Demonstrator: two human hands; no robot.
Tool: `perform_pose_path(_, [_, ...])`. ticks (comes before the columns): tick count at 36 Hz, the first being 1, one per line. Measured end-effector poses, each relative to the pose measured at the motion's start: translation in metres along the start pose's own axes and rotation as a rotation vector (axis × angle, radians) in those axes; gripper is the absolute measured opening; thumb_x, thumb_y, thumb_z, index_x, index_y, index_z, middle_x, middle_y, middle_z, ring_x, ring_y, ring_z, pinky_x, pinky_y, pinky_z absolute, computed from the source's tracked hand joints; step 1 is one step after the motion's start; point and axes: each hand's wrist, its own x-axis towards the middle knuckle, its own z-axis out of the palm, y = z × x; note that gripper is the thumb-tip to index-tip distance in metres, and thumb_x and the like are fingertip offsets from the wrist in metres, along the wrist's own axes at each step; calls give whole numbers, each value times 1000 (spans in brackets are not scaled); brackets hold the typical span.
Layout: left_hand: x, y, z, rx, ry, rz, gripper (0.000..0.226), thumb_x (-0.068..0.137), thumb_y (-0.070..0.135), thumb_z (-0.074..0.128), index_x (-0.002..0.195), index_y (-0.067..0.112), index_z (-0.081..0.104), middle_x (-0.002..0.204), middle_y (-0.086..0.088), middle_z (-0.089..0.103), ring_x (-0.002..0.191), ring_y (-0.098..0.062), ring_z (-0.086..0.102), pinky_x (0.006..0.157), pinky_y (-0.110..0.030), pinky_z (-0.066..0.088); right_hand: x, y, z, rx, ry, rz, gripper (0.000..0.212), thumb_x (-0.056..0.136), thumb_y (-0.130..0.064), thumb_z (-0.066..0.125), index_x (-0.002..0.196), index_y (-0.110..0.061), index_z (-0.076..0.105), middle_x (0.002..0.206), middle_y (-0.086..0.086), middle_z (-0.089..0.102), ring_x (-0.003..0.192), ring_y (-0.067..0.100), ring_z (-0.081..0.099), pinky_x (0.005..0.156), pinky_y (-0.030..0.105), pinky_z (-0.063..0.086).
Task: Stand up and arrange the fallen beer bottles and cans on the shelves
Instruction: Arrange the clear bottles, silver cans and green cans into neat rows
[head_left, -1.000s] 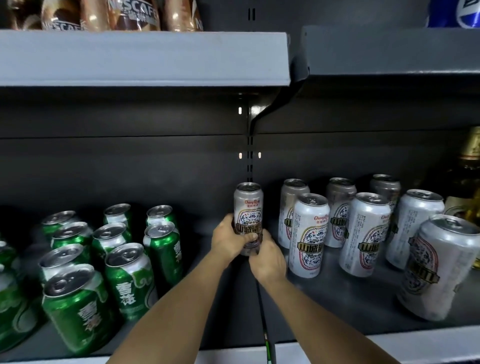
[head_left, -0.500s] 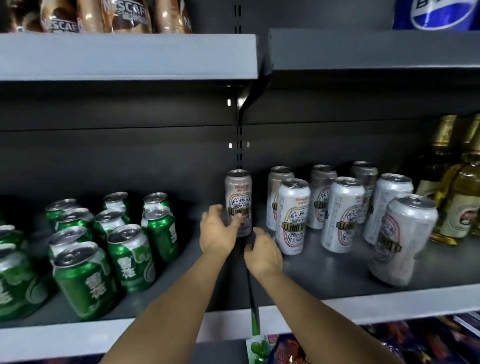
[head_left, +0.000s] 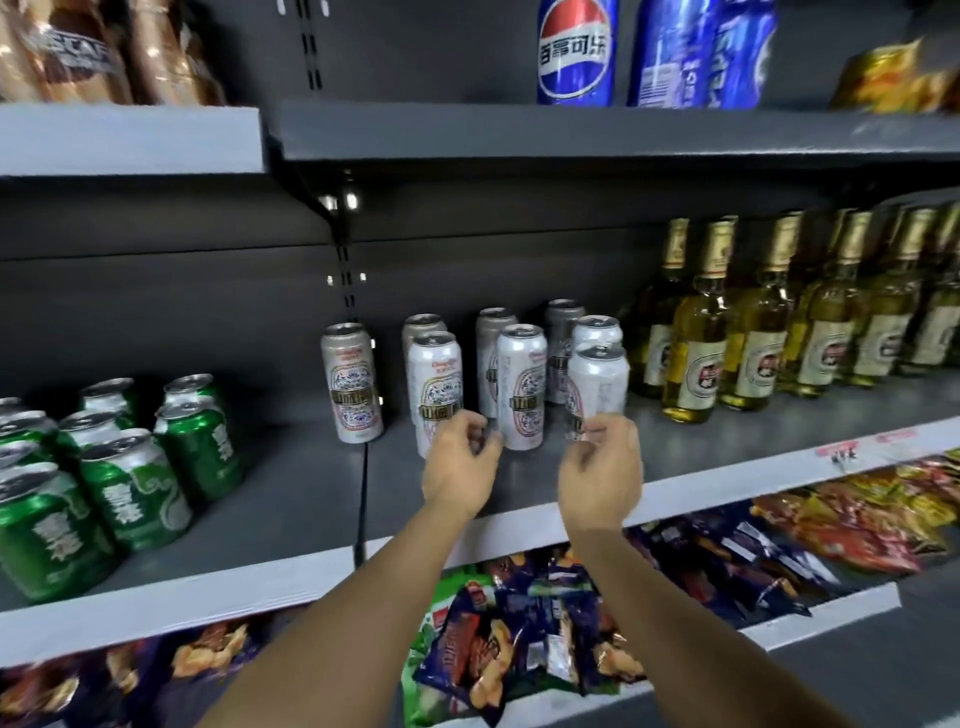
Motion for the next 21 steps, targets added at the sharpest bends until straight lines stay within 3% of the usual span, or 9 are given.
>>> perform_pose_path(3, [-6, 9, 23, 25, -127, -5, 27, 91, 10, 59, 118, 15, 61, 110, -7, 62, 101, -24, 61, 90, -33, 49, 8, 15, -9, 2, 25, 96, 24, 90, -13, 59, 113, -7, 54, 109, 10, 54, 98, 32, 55, 75, 41, 46])
perform_pose_path(7, [-12, 24, 42, -10, -213, -47, 56, 86, -7, 45, 134, 20, 55, 128, -2, 61, 119, -21, 56, 100, -27, 44, 10, 25, -8, -33, -181, 167, 69, 89, -34, 65, 144, -6, 33, 140, 13, 44, 128, 30, 40, 99, 44, 38])
perform_pose_path(10, [-10, 28, 51, -3, -300, -74, 65, 88, -5, 42, 144, 26, 45, 143, 1, 52, 131, -19, 47, 107, -28, 39, 17, 27, -5, -53, -283, 195, 88, 85, -40, 70, 151, -9, 21, 150, 11, 37, 136, 31, 34, 105, 44, 35])
perform_pose_path(12, [-7, 29, 55, -9, -350, -83, 64, 92, -3, 40, 148, 28, 39, 149, 0, 44, 136, -19, 41, 111, -30, 36, 23, 28, -2, -67, -330, 219, 95, 82, -41, 73, 152, -10, 17, 152, 10, 35, 138, 31, 32, 106, 44, 35])
perform_pose_path(15, [-3, 26, 59, -42, -395, -106, 64, 93, -4, 39, 148, 29, 38, 152, 0, 39, 137, -19, 39, 104, -23, 37, 31, 29, 4, -108, -355, 254, 99, 79, -37, 78, 152, -11, 17, 150, 11, 38, 137, 31, 35, 106, 45, 36])
perform_pose_path(19, [-1, 19, 57, -81, -465, -133, 74, 85, -10, 42, 147, 30, 40, 148, -2, 45, 133, -20, 44, 101, -22, 40, 35, 29, 8, -159, -317, 261, 88, 75, -36, 80, 143, -11, 31, 135, 11, 52, 126, 31, 46, 100, 47, 42])
perform_pose_path(21, [-1, 15, 56, -93, -506, -125, 79, 79, -6, 51, 147, 30, 36, 142, -5, 51, 127, -24, 49, 103, -29, 44, 31, 24, 10, -156, -285, 274, 83, 73, -39, 81, 137, -11, 36, 129, 10, 55, 121, 30, 48, 95, 45, 45])
